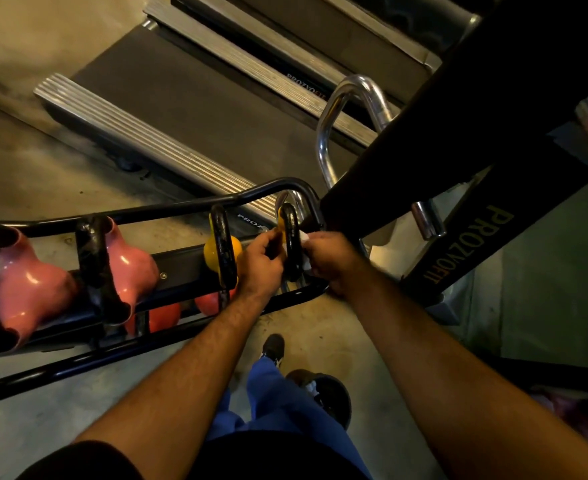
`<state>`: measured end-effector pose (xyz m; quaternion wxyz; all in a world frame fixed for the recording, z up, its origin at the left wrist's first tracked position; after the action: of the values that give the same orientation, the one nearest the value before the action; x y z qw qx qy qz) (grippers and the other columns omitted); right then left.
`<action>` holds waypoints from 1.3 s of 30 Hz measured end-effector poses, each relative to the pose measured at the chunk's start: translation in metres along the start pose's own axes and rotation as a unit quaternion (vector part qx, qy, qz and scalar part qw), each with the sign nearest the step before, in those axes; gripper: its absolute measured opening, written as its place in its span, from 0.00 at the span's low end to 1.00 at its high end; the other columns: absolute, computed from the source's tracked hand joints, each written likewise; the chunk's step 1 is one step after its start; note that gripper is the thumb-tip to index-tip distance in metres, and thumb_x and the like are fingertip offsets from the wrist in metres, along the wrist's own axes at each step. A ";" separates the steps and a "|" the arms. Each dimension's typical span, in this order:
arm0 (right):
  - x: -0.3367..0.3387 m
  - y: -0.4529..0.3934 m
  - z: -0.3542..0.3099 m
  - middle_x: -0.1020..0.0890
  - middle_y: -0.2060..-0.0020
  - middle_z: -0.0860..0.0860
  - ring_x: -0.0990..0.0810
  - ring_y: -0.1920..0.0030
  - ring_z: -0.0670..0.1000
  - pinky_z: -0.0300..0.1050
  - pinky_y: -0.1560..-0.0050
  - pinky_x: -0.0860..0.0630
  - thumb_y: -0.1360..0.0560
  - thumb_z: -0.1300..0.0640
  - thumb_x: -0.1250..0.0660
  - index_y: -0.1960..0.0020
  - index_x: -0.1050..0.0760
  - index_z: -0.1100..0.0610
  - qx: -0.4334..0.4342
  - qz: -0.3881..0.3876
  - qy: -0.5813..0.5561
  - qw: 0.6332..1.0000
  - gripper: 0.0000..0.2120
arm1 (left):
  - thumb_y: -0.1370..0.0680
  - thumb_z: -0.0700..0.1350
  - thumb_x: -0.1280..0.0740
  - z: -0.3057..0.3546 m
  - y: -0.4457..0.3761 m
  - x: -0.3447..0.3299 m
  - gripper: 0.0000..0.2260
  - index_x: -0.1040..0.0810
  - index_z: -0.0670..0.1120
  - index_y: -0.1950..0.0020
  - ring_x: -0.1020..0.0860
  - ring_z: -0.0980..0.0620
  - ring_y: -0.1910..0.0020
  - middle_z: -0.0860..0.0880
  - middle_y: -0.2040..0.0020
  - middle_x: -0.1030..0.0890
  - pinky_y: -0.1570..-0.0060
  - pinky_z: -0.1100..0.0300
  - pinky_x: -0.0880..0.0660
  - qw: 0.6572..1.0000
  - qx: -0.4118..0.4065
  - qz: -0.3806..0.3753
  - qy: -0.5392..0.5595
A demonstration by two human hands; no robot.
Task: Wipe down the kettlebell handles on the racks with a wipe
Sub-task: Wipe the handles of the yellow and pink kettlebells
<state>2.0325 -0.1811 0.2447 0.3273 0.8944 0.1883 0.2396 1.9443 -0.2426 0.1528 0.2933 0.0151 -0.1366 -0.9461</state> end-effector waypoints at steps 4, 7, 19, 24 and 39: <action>0.000 -0.004 -0.009 0.22 0.70 0.50 0.29 0.72 0.46 0.41 0.64 0.33 0.17 0.37 0.49 0.56 0.22 0.54 -0.089 -0.109 -0.075 0.987 0.26 | 0.23 0.40 0.29 0.001 0.000 0.001 0.15 0.22 0.50 0.37 0.20 0.64 0.53 0.58 0.51 0.19 0.54 0.69 0.23 1.000 0.009 0.001 0.015; -0.001 -0.010 -0.010 0.24 0.57 0.54 0.30 0.64 0.49 0.44 0.61 0.34 0.20 0.30 0.52 0.48 0.20 0.55 -0.062 -0.129 -0.126 0.982 0.33 | 0.25 0.38 0.28 0.001 -0.002 0.001 0.15 0.21 0.46 0.38 0.19 0.55 0.50 0.52 0.49 0.17 0.51 0.63 0.22 1.000 0.013 0.009 0.008; 0.001 0.007 0.010 0.13 0.52 0.51 0.15 0.53 0.47 0.39 0.60 0.23 0.24 0.29 0.43 0.43 0.17 0.52 0.020 -0.051 -0.019 0.998 0.31 | 0.24 0.44 0.28 -0.007 0.001 -0.005 0.19 0.23 0.48 0.33 0.21 0.58 0.42 0.53 0.41 0.18 0.41 0.57 0.22 1.000 0.001 -0.018 -0.009; 0.001 0.003 -0.001 0.22 0.56 0.61 0.23 0.62 0.56 0.41 0.65 0.29 0.27 0.23 0.49 0.41 0.21 0.69 -0.027 -0.064 -0.061 0.996 0.49 | 0.24 0.42 0.28 -0.009 -0.001 -0.003 0.20 0.24 0.51 0.33 0.20 0.58 0.45 0.54 0.43 0.18 0.46 0.57 0.20 1.000 0.002 -0.007 -0.023; -0.019 -0.003 -0.033 0.26 0.67 0.55 0.25 0.70 0.49 0.34 0.73 0.26 0.16 0.47 0.43 0.64 0.27 0.60 -0.065 -0.032 -0.309 0.948 0.23 | 0.23 0.47 0.29 -0.009 -0.002 -0.004 0.13 0.20 0.50 0.39 0.19 0.60 0.56 0.55 0.56 0.17 0.59 0.64 0.22 0.998 -0.011 0.000 -0.060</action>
<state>1.9986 -0.1716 0.2591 0.4346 0.8948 0.0909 -0.0473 1.9471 -0.2412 0.1434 0.2844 -0.0454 -0.1434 -0.9469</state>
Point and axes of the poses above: each hand's wrist, its own y-axis away from the middle knuckle, its own x-axis out of the back of the hand, z = x × y, the point moved 2 cm from there along -y, towards the middle knuckle
